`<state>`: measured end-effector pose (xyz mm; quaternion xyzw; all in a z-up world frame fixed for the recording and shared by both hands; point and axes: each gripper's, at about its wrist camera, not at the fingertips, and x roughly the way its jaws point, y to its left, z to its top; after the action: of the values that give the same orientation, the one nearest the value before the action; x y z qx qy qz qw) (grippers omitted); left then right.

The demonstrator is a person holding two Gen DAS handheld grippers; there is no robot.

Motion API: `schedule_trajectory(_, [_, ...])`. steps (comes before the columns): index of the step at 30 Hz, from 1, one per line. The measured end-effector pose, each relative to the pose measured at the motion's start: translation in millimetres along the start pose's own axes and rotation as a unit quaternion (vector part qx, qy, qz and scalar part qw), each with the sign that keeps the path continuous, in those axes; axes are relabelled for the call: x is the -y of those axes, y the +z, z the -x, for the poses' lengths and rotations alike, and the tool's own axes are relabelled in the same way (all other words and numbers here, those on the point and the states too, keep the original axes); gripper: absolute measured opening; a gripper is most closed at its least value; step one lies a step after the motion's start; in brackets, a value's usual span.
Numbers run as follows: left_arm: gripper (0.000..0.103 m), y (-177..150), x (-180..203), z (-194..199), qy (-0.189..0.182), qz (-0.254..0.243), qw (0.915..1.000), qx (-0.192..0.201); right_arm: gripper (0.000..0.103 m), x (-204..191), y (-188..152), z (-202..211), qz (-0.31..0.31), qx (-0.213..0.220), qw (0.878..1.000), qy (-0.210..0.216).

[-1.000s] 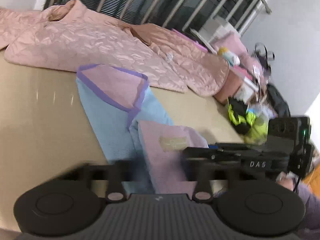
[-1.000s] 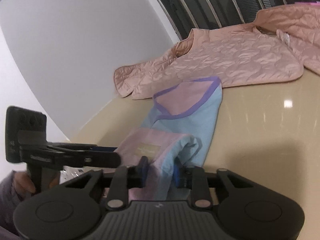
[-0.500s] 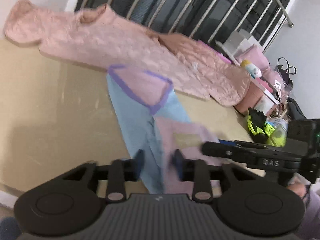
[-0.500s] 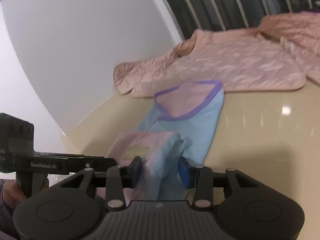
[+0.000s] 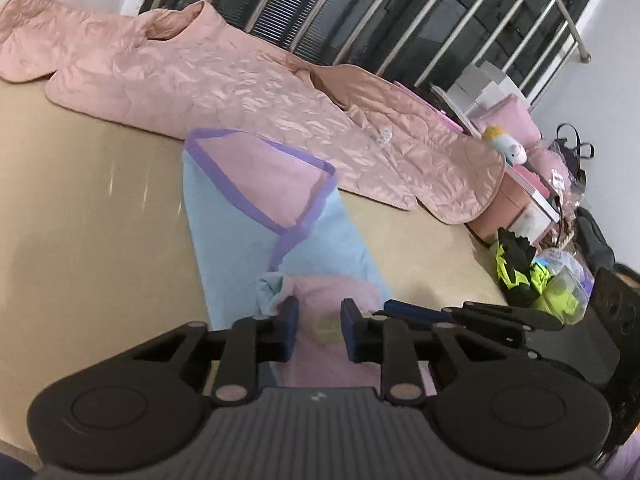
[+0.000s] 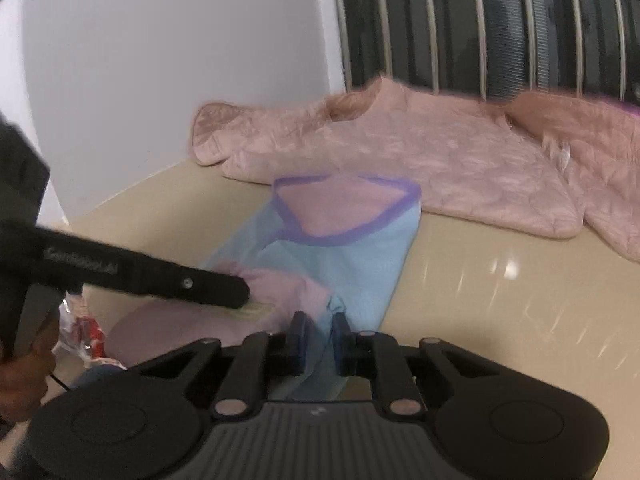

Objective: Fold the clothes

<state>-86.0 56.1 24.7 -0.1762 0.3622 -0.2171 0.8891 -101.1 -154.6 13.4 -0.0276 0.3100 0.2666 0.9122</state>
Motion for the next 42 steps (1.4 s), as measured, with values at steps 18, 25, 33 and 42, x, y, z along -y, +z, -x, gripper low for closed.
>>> schedule_trajectory(18, [0.102, -64.2, 70.3, 48.9, -0.032, -0.468, 0.8826, -0.029, 0.045, -70.9, -31.0, 36.4, 0.394, -0.031, 0.918, 0.041])
schedule_trajectory(25, [0.102, -95.5, 75.9, 42.2, 0.002, -0.561, 0.8277, -0.016, 0.013, -45.0, -16.7, 36.3, 0.304, -0.071, 0.946, 0.085])
schedule_trajectory(33, [0.1, -115.7, 77.7, 44.5, 0.017, -0.617, 0.7867, -0.008, 0.012, -61.1, -24.2, 68.4, 0.302, -0.083, 0.938, 0.149])
schedule_trajectory(42, [0.036, -94.4, 70.3, 32.6, -0.024, -0.593, 0.8021, -0.069, 0.025, -71.9, -21.6, 88.6, 0.327, -0.087, 0.929, 0.151])
